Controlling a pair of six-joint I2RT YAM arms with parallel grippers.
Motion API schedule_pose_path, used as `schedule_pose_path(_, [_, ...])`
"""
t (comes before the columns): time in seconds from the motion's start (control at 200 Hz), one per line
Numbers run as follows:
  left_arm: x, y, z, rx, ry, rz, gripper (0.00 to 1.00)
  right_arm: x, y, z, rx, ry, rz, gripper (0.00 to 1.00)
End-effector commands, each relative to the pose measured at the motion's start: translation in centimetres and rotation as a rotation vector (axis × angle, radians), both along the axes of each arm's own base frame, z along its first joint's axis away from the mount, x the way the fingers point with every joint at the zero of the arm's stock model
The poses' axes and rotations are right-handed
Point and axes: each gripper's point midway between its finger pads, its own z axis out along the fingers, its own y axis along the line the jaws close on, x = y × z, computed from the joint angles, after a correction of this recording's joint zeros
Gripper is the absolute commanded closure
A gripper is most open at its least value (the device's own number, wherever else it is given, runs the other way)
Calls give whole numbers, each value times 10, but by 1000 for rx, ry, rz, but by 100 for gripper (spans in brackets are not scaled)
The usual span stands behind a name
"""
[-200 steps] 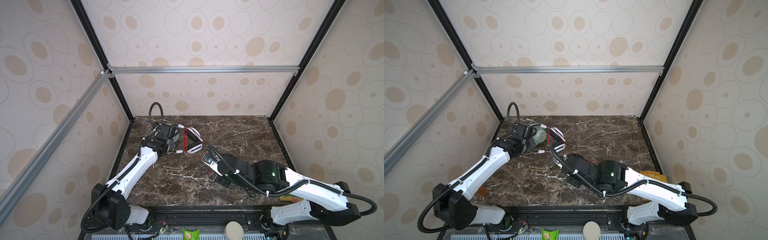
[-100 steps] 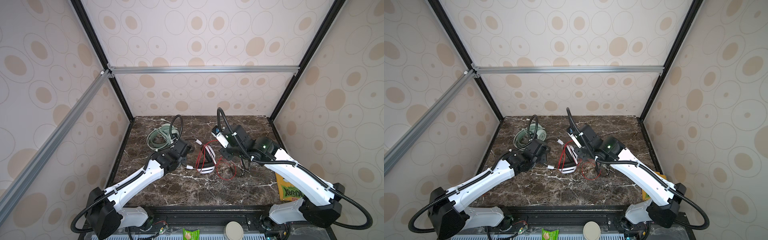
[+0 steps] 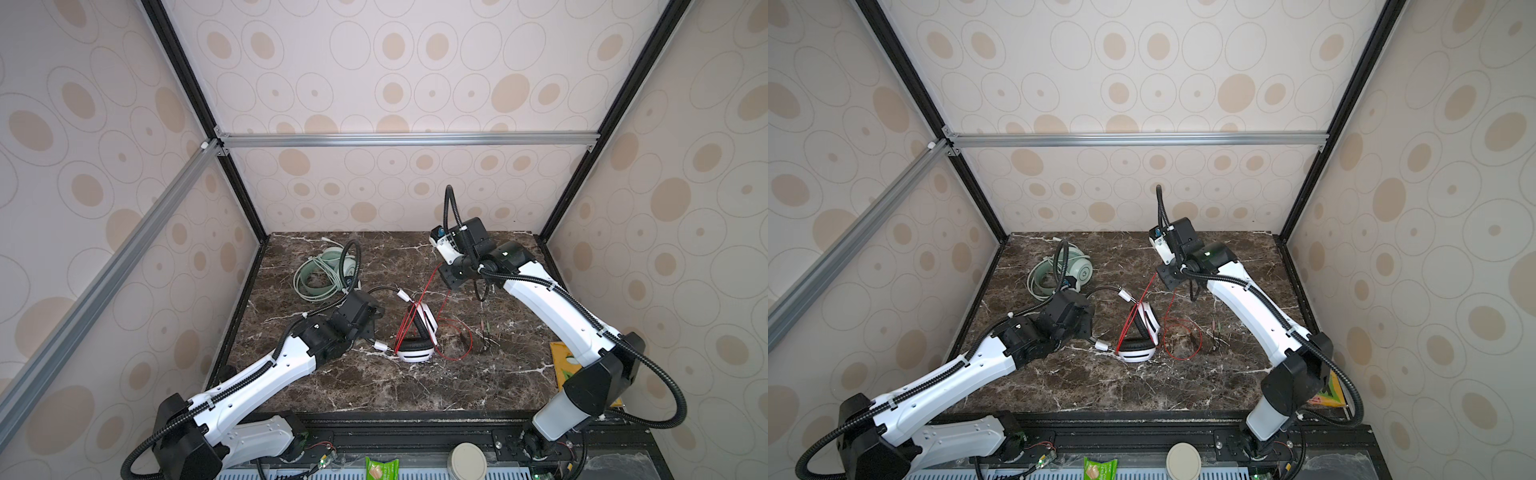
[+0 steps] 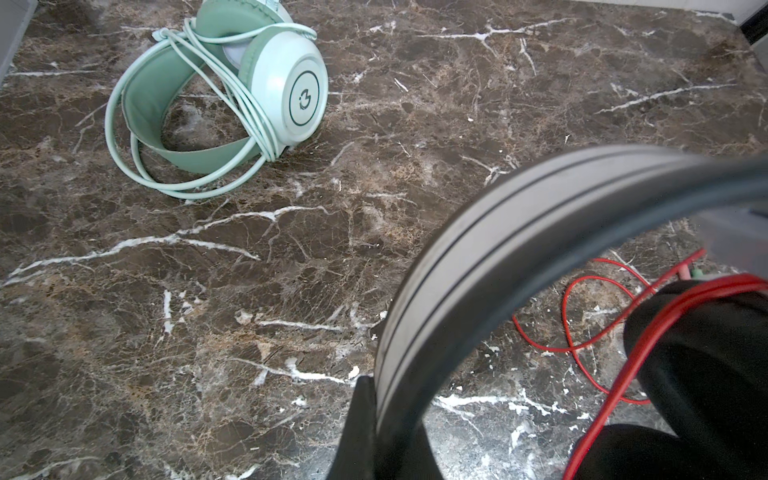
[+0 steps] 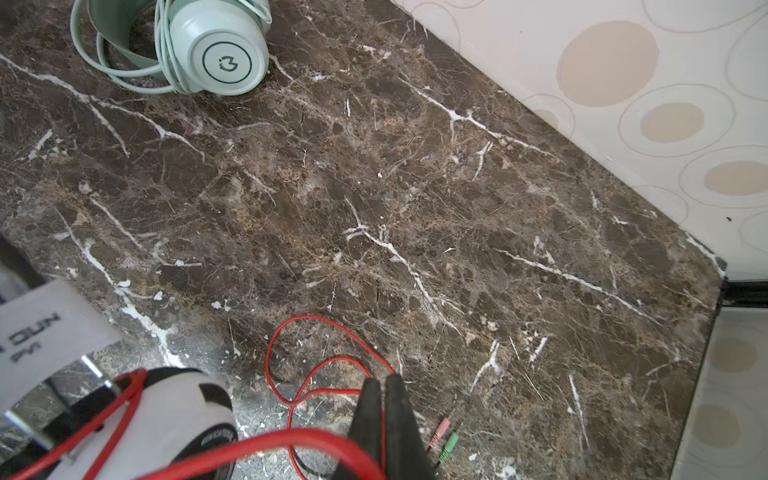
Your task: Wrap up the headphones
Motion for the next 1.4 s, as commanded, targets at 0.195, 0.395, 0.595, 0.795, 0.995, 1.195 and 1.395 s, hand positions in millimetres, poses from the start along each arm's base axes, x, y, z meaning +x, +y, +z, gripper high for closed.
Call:
schedule_pose_path(0.195, [-6, -26, 49, -195, -115, -117, 100, 13, 9, -39, 97, 109, 26, 100])
schedule_pose_path(0.395, [-12, -34, 78, -291, -149, -163, 100, 5, 30, -63, 202, 218, 74, 100])
schedule_pose_path(0.595, [-15, -42, 115, -387, -183, -207, 100, -12, 62, -79, 407, 315, 175, 95])
schedule_pose_path(0.795, [-6, -25, 163, -443, -257, -150, 100, -26, 74, -85, 591, 370, 219, 66])
schedule_pose_path(0.995, [23, 29, 182, -384, -289, 48, 100, -44, 57, -91, 617, 365, 186, 47])
schedule_pose_path(1.195, [39, 62, 184, -389, -288, 142, 100, -67, 37, -105, 597, 357, 139, 42])
schedule_pose_path(1.395, [44, 68, 194, -399, -303, 154, 100, -78, 38, -132, 651, 409, 107, 43])
